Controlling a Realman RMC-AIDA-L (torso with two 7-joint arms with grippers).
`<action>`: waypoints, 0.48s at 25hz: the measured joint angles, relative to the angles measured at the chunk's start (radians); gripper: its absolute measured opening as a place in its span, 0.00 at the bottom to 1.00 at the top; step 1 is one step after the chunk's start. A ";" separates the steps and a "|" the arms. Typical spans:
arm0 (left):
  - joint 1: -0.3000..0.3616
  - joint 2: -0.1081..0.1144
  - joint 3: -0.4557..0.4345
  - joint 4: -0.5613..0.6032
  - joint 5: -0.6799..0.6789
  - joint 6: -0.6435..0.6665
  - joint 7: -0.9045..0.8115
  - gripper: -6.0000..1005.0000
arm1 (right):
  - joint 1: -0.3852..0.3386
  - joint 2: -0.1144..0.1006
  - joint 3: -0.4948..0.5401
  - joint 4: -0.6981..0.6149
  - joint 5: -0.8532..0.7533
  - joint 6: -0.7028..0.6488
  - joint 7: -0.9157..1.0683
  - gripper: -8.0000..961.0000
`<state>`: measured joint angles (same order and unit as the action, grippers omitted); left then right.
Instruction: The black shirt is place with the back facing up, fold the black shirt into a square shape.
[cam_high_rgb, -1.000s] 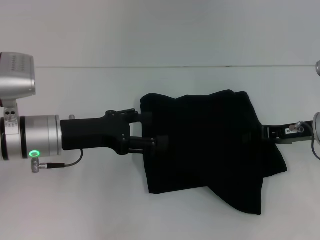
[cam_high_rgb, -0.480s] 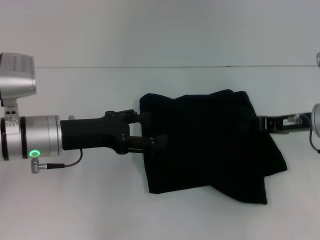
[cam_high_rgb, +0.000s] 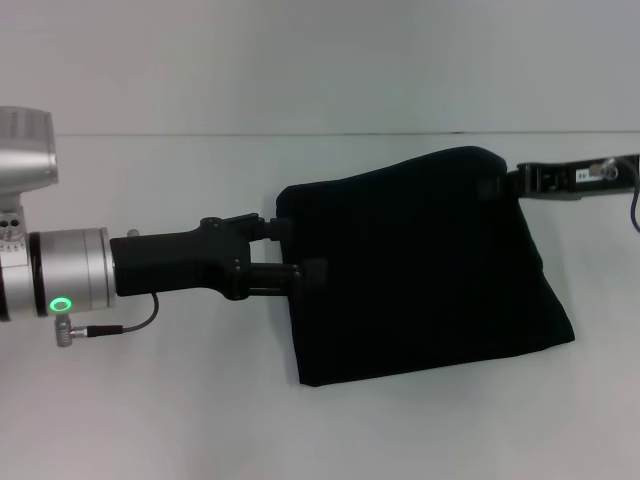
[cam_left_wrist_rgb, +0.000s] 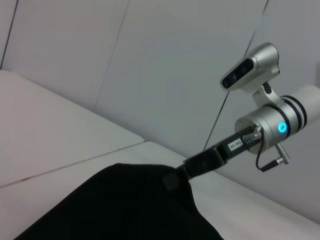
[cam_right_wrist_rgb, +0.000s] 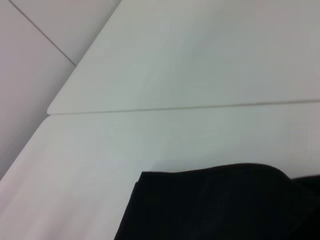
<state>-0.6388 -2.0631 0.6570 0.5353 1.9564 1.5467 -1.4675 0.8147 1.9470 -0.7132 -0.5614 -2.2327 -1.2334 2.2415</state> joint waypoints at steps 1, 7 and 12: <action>0.000 0.000 -0.001 0.000 0.000 0.001 -0.004 0.94 | 0.005 -0.005 -0.002 -0.001 -0.001 0.000 0.006 0.08; 0.005 0.000 -0.024 0.001 -0.003 0.006 -0.021 0.94 | 0.017 -0.029 -0.007 -0.004 -0.006 -0.002 0.015 0.08; 0.006 0.001 -0.025 0.002 -0.010 0.010 -0.042 0.94 | 0.015 -0.040 -0.009 0.005 -0.010 0.001 0.016 0.08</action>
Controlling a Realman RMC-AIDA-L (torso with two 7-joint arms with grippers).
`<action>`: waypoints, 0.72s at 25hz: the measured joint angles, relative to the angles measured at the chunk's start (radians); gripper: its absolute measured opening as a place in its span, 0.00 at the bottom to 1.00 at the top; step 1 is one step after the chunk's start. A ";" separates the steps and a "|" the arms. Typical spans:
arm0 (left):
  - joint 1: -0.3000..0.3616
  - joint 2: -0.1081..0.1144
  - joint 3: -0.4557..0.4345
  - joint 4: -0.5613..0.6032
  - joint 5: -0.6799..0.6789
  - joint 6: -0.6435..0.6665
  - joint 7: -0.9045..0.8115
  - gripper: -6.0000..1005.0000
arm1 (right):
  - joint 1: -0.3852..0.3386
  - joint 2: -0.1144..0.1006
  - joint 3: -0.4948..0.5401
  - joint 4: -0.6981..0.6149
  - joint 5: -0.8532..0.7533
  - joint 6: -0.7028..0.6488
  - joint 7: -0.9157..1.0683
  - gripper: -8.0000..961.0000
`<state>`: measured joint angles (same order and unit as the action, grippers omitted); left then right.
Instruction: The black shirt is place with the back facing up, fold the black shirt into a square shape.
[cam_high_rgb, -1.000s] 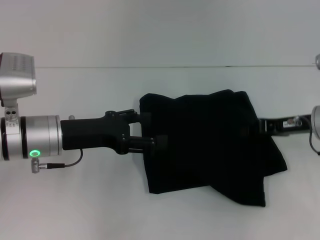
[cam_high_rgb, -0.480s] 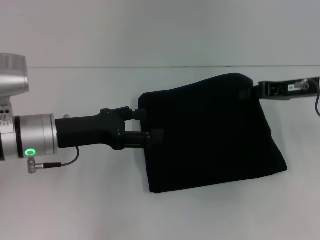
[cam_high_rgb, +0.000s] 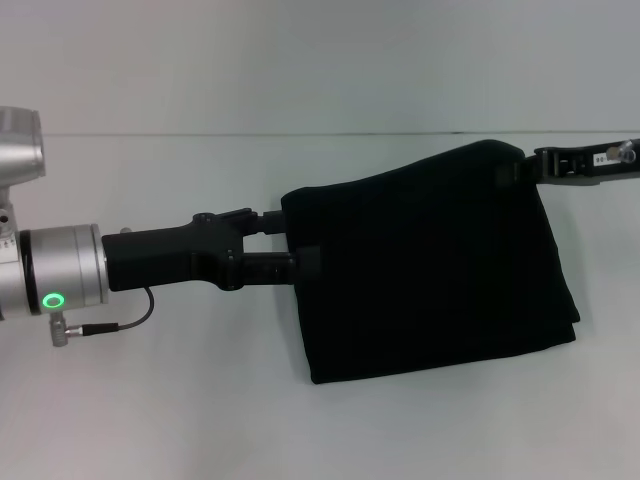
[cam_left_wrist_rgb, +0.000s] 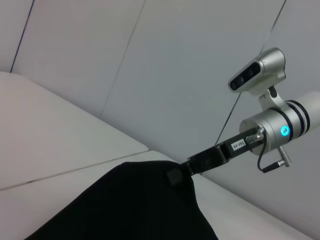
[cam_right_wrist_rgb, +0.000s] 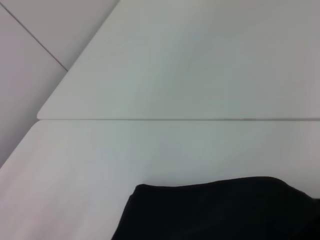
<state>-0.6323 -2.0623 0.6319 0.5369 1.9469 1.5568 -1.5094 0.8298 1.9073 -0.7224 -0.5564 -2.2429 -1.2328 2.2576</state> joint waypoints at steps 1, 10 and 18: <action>0.000 0.000 0.000 0.000 0.000 0.000 -0.002 0.94 | -0.002 0.000 -0.002 0.005 -0.001 0.007 0.000 0.08; -0.007 0.001 0.002 -0.006 0.002 -0.025 -0.019 0.94 | -0.012 0.014 -0.043 0.114 -0.031 0.170 -0.006 0.08; -0.050 -0.018 0.008 -0.023 0.005 -0.342 -0.226 0.94 | -0.032 0.033 -0.023 0.090 -0.047 0.275 -0.013 0.16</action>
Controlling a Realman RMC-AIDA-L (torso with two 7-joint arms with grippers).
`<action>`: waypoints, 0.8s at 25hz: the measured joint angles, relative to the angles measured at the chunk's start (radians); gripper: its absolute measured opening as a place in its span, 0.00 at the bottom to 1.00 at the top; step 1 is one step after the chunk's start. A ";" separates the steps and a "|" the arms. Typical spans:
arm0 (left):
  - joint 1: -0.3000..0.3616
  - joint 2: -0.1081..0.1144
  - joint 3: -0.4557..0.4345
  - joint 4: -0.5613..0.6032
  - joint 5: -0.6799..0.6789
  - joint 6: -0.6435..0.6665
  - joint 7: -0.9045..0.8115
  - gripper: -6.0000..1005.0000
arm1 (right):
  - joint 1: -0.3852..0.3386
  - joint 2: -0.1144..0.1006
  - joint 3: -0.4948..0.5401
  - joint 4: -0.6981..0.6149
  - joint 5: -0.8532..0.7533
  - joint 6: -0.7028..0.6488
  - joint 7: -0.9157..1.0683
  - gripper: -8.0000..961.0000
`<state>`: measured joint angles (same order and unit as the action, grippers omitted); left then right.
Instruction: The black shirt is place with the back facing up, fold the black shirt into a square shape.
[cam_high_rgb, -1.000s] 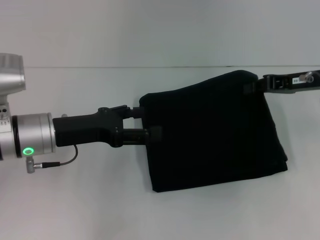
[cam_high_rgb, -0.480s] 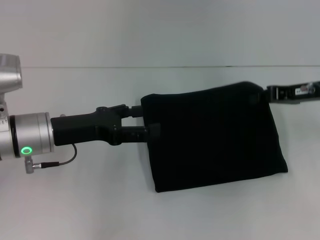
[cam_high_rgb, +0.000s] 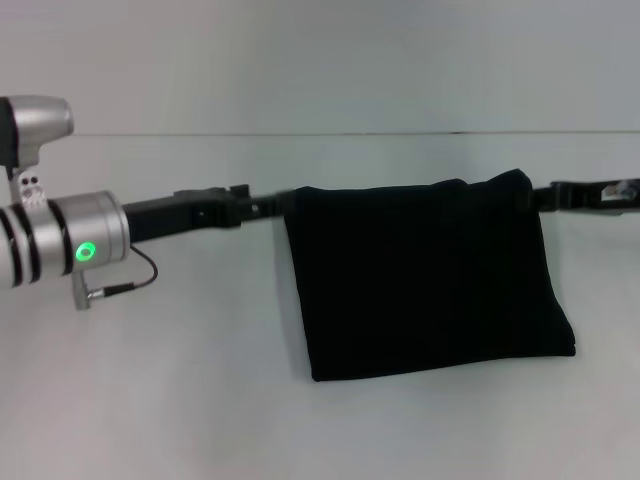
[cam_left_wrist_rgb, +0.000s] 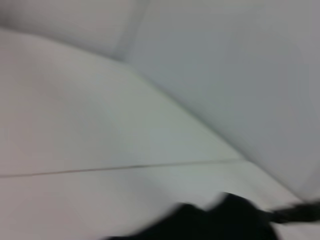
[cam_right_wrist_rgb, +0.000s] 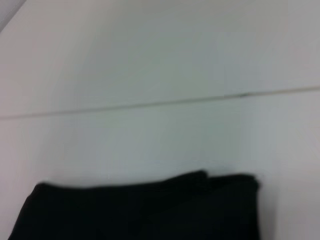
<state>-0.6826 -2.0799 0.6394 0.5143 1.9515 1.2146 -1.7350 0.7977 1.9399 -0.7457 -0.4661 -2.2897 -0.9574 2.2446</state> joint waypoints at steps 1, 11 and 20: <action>-0.009 -0.001 0.000 -0.008 0.000 -0.041 -0.033 0.94 | -0.005 0.000 0.009 -0.013 0.001 0.002 -0.001 0.17; -0.094 -0.003 0.097 -0.121 0.013 -0.338 -0.314 0.94 | -0.039 -0.014 0.090 -0.106 0.003 -0.140 0.000 0.66; -0.153 -0.047 0.124 -0.167 0.014 -0.411 -0.343 0.94 | -0.048 -0.015 0.090 -0.116 0.003 -0.147 -0.029 0.80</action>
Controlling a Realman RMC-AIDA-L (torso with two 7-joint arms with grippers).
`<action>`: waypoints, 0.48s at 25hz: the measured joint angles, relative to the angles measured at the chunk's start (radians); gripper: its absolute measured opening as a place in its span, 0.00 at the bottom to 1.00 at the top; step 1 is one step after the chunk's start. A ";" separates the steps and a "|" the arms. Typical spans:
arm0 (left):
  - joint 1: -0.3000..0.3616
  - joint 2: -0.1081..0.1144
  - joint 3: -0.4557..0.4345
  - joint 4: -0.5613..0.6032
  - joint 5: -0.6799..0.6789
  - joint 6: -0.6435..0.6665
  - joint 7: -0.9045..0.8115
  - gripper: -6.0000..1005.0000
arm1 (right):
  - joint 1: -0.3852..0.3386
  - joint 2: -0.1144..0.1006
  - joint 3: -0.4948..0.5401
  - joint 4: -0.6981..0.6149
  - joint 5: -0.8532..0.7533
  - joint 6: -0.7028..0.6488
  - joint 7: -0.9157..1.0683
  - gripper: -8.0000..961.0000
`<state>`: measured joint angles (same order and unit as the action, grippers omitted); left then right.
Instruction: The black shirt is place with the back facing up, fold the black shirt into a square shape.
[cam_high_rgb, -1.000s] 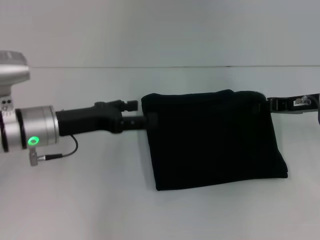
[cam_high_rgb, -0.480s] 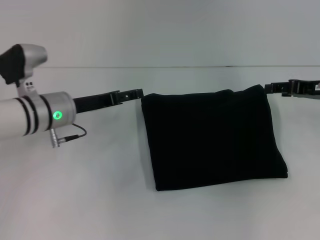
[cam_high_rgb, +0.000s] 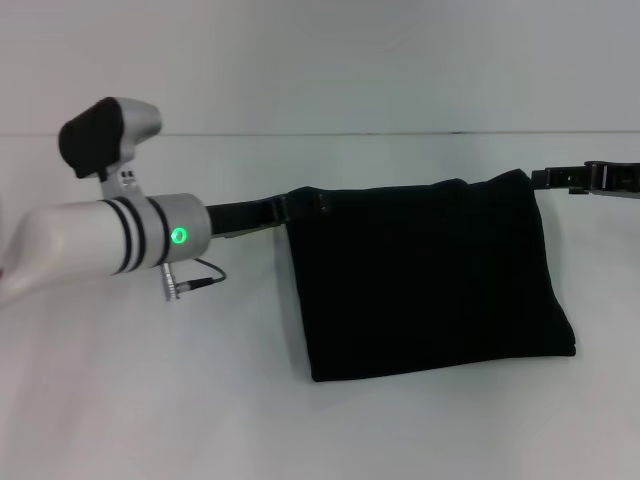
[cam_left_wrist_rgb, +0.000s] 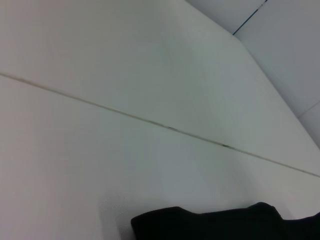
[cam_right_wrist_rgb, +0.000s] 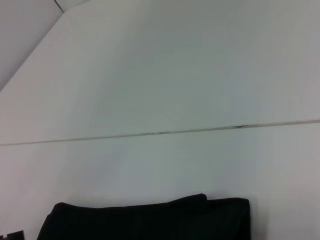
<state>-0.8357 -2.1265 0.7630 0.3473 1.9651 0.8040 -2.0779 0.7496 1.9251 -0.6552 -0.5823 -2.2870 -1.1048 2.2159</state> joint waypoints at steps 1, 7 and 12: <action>-0.008 -0.006 0.000 -0.005 0.000 -0.014 0.001 0.94 | 0.000 0.001 -0.001 0.000 0.000 0.001 -0.003 0.80; -0.054 -0.036 0.009 -0.022 0.000 -0.065 0.009 0.94 | 0.000 0.006 -0.008 -0.001 -0.001 0.003 -0.018 0.80; -0.098 -0.037 0.023 -0.074 0.000 -0.118 0.010 0.94 | 0.001 0.010 -0.009 0.000 -0.002 0.004 -0.025 0.80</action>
<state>-0.9333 -2.1636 0.7857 0.2737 1.9649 0.6859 -2.0678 0.7502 1.9350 -0.6641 -0.5819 -2.2893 -1.1013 2.1907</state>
